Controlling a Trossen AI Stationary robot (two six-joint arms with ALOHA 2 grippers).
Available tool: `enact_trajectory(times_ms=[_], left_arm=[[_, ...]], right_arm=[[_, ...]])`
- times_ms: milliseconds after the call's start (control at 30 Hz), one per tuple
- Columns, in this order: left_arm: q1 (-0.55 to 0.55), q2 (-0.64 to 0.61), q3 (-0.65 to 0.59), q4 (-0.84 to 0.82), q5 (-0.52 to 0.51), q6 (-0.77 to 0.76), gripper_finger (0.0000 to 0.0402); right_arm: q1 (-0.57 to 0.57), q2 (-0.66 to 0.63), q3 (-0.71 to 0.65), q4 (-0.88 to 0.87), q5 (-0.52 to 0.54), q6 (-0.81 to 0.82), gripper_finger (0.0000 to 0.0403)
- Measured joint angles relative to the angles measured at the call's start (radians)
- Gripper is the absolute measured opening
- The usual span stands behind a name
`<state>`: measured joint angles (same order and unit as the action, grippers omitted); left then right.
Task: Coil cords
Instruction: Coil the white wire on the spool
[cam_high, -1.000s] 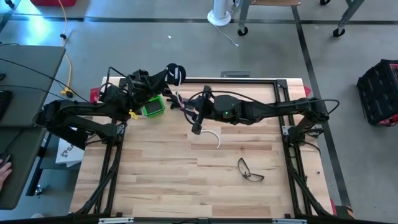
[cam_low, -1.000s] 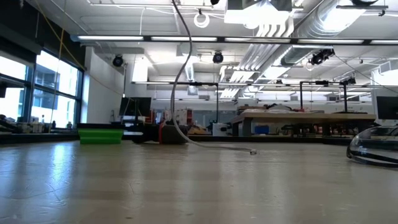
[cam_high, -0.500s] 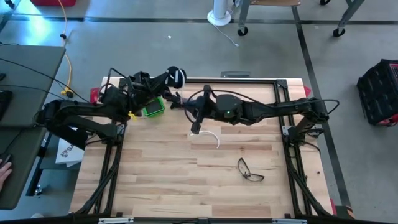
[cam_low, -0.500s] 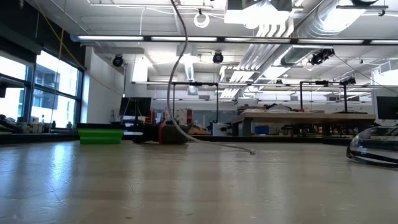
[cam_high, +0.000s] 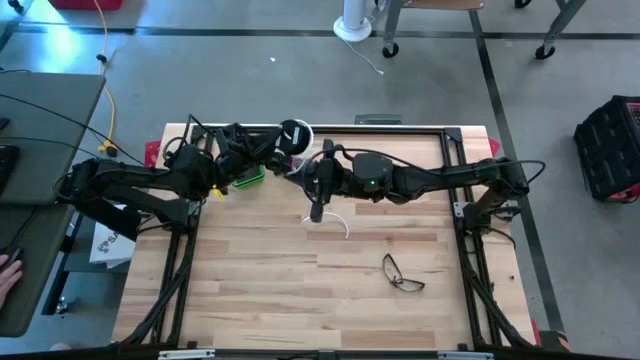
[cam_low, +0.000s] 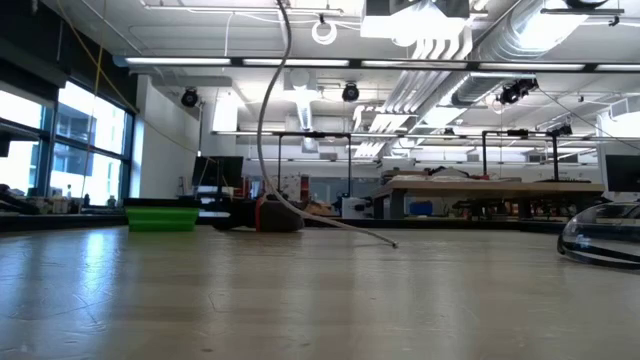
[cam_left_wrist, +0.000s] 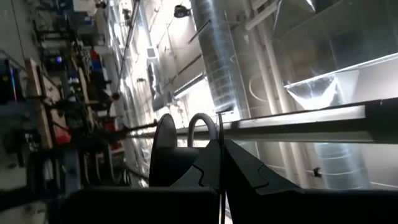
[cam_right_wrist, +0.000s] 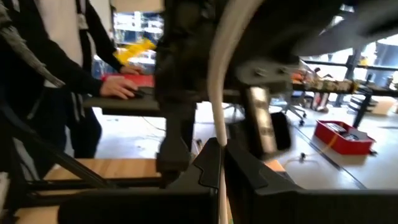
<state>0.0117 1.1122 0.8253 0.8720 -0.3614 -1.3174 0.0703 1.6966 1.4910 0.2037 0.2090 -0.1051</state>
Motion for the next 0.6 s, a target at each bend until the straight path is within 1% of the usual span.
enact_trajectory(times_ms=[167, 333, 467, 600], left_arm=[[0.023, 0.000, 0.000, 0.038, 0.001, 0.003, 0.0000], [0.041, 0.000, 0.000, 0.050, -0.003, 0.002, 0.0000], [0.042, 0.000, 0.000, 0.052, -0.006, 0.018, 0.0000], [0.051, 0.000, 0.000, 0.052, -0.016, 0.049, 0.0000]], right_arm=[[0.019, 0.003, 0.000, -0.019, -0.001, 0.001, 0.0001], [0.013, 0.029, 0.000, -0.052, -0.001, 0.064, 0.0000], [0.013, 0.032, 0.000, -0.038, -0.021, 0.125, 0.0001], [0.029, 0.032, 0.000, -0.042, -0.011, 0.142, 0.0017]])
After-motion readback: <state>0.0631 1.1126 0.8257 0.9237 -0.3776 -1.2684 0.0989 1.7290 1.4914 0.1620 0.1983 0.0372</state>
